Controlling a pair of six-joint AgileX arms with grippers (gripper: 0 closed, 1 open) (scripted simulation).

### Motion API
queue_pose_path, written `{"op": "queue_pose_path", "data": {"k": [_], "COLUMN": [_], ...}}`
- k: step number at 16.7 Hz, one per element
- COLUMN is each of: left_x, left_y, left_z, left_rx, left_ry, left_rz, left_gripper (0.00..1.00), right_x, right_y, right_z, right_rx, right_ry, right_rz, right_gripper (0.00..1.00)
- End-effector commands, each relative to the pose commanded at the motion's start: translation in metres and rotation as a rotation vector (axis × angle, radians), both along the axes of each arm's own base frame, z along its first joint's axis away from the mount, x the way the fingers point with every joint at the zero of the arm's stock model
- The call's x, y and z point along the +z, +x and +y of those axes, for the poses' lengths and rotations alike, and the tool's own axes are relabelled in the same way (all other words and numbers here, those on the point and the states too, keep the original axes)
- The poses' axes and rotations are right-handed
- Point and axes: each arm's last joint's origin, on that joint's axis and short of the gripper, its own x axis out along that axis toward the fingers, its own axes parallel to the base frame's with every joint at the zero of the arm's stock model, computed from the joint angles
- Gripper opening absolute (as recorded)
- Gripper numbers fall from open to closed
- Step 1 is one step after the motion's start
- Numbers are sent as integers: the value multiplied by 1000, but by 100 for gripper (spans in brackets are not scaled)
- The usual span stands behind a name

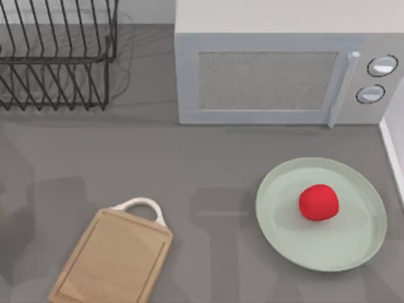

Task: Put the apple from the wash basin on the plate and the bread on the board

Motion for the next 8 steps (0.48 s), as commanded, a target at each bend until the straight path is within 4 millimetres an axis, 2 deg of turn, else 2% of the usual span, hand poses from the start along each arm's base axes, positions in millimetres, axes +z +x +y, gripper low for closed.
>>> {"op": "queue_pose_path", "data": {"k": [3, 7, 8], "left_x": [-19, -20, -20], "left_y": [-2, -2, -2], "left_z": [0, 0, 0], "left_rx": [-1, -1, -1], "left_ry": [-2, -3, -3], "left_rz": [8, 9, 9], "left_gripper": [100, 100, 92], "right_x": [0, 0, 0], "right_y": [0, 0, 0], "right_z": [0, 0, 0], "right_rx": [0, 0, 0], "right_ry": [0, 0, 0], "right_rz": [0, 0, 0], "right_gripper": [100, 100, 100]}}
